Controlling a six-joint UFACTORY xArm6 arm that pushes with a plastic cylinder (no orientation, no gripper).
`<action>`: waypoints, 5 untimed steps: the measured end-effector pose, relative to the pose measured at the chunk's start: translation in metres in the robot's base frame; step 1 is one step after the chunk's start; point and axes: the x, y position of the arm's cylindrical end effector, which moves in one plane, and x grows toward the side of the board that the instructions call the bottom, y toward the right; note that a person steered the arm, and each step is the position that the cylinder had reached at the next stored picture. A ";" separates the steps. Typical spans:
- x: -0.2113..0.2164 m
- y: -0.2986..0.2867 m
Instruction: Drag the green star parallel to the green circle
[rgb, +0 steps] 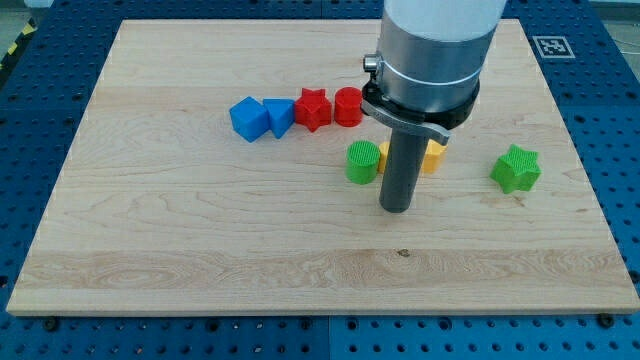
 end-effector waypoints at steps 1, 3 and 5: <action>0.005 0.033; 0.009 0.065; 0.028 0.131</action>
